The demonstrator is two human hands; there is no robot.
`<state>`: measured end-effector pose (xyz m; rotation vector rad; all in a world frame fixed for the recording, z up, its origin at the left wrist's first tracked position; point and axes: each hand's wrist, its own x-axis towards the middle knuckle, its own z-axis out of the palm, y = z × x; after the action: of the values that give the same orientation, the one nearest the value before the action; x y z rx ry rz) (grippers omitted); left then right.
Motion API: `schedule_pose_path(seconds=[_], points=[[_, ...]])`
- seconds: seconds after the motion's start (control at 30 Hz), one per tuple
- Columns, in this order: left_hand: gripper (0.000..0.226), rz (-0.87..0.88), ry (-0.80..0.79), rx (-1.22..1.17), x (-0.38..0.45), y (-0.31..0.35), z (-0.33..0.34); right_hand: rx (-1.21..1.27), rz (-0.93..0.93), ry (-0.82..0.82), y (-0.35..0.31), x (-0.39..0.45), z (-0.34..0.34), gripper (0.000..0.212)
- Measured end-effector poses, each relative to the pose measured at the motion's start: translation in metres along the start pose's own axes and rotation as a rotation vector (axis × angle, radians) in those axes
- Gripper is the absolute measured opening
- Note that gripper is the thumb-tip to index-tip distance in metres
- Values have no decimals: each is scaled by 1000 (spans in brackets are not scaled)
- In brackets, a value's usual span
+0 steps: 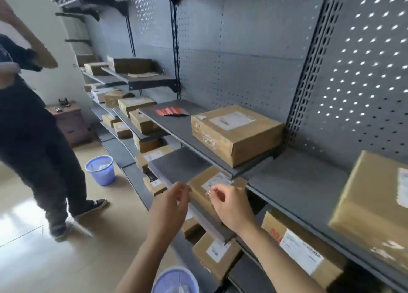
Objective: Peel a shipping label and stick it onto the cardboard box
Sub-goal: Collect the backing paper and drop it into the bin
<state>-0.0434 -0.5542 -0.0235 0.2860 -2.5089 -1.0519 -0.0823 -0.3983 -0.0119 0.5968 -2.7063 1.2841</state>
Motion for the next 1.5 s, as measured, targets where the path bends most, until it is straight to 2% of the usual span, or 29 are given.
schedule_pose_path(seconds=[0.2, 0.4, 0.63, 0.77, 0.97, 1.13, 1.27, 1.37, 1.43, 1.5], points=[[9, 201, -91, -74, 18, 84, 21, -70, 8, 216, -1, -12, -81, 24], [16, 381, -199, -159, 18, 148, 75, -119, 80, 431, 23, -47, -146, 27], [16, 522, -373, -315, 0, 241, 142, -255, 224, 658, 58, -97, -224, 20], [15, 620, -463, -335, -17, 283, 174, -334, 350, 718, 76, -125, -259, 21], [27, 781, -634, -181, -37, 325, 218, -464, 505, 664, 101, -159, -300, 36], [42, 838, -778, 29, -46, 333, 246, -539, 539, 456, 126, -166, -313, 51], [49, 923, -719, 100, -47, 333, 254, -596, 600, 317, 140, -164, -316, 53], [50, 1006, -616, 118, -48, 331, 259, -606, 583, 306, 151, -160, -314, 55], [60, 1050, -545, 109, -48, 332, 261, -602, 559, 344, 157, -160, -311, 74], [76, 1027, -643, 139, -45, 329, 266, -731, 525, 383, 166, -157, -310, 84]])
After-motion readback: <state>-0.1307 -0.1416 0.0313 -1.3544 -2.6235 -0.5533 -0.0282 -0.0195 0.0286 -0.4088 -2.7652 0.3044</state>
